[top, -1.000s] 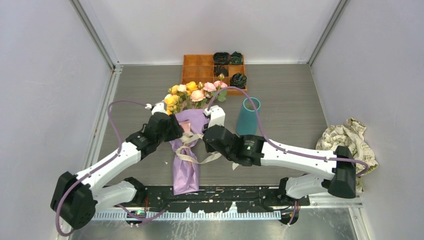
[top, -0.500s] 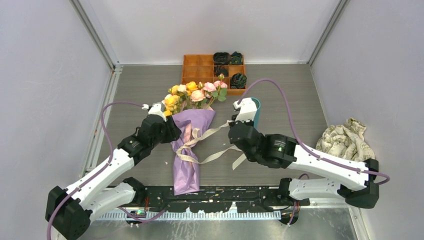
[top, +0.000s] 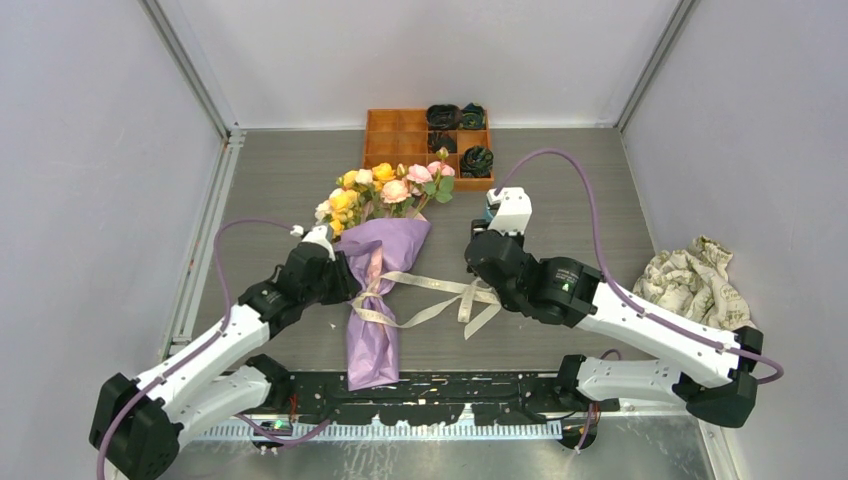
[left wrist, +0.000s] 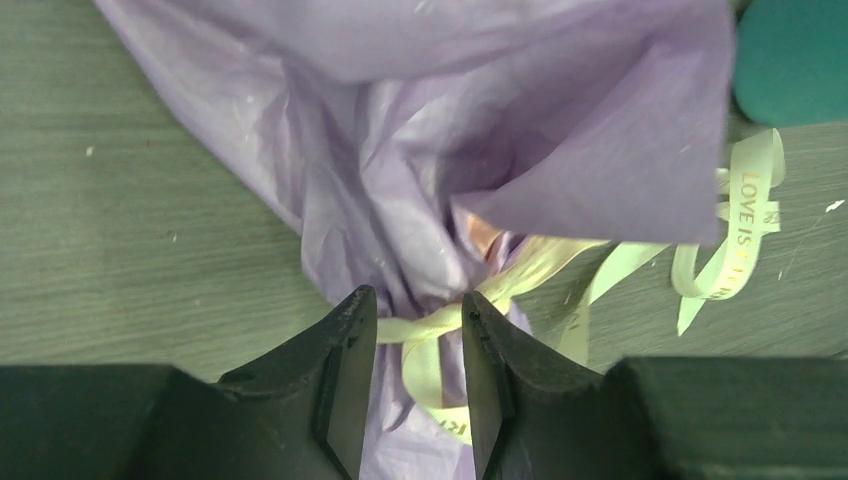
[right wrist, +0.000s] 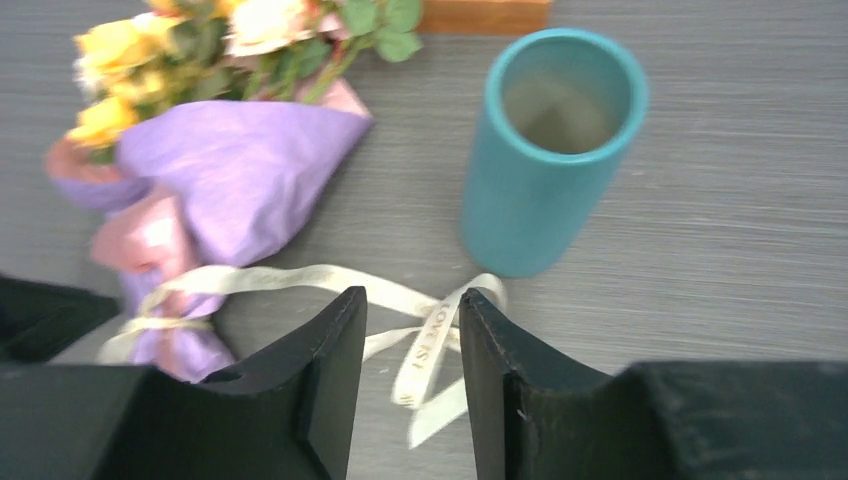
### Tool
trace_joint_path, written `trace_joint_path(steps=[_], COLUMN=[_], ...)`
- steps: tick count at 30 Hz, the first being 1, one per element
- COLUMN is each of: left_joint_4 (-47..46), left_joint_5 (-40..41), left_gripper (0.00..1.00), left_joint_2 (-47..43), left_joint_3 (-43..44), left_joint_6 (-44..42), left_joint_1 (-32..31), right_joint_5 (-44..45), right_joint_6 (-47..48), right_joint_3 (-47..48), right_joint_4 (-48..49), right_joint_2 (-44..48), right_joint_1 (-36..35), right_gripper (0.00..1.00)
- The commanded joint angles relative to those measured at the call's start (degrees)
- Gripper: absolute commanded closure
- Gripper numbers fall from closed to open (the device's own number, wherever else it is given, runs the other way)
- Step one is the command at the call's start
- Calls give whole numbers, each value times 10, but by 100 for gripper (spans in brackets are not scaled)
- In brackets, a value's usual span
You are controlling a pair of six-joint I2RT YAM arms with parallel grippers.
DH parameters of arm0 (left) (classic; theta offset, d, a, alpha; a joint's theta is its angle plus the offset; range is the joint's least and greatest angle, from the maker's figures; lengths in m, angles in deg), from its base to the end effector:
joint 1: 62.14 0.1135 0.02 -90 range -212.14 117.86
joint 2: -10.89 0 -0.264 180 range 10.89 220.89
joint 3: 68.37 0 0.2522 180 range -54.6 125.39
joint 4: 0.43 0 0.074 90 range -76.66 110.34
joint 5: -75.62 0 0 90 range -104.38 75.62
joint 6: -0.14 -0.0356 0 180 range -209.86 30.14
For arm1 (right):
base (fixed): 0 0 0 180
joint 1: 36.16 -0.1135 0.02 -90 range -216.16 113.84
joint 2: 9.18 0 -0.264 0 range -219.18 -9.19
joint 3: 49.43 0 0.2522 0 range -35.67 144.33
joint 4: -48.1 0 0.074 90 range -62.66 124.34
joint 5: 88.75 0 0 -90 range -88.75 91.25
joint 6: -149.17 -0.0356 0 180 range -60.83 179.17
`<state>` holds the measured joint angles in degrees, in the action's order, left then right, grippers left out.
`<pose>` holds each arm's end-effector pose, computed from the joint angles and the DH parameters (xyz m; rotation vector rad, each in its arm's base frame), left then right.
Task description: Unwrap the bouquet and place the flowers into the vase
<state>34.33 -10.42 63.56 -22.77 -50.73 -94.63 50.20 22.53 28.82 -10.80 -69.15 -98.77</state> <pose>0.1631 -0.1009 0.2193 -0.1734 2.3582 -0.5521 0.1164 0.1664 0.3578 -0.0410 2.0138 0.1092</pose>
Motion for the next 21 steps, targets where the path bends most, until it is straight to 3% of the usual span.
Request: trace_joint_path(steps=[1,6,11,17,21], left_joint_4=[20,47,86,115,114], left_joint_5=[-2,19,44,55,55], left_gripper=[62,62,63,63,63], left_joint_2=[-46,-117,-185,-209,-215], left_joint_3=[-38,-70,-73,-77,-84], left_joint_6=[26,52,54,59,64], left_joint_1=[0,0,0,0,0], right_joint_5=[-153,-319,-416,-471,-459], right_joint_6=[10,-35,-61,-78,-75], right_joint_3=[-16,-57,-72,-48,-39], right_joint_4=[123,260,368,417,431], right_joint_2=[-5,-94,-212,-313,-349], right_joint_1=[0,0,-1,-4,-4], right_gripper=[54,59,61,62,62])
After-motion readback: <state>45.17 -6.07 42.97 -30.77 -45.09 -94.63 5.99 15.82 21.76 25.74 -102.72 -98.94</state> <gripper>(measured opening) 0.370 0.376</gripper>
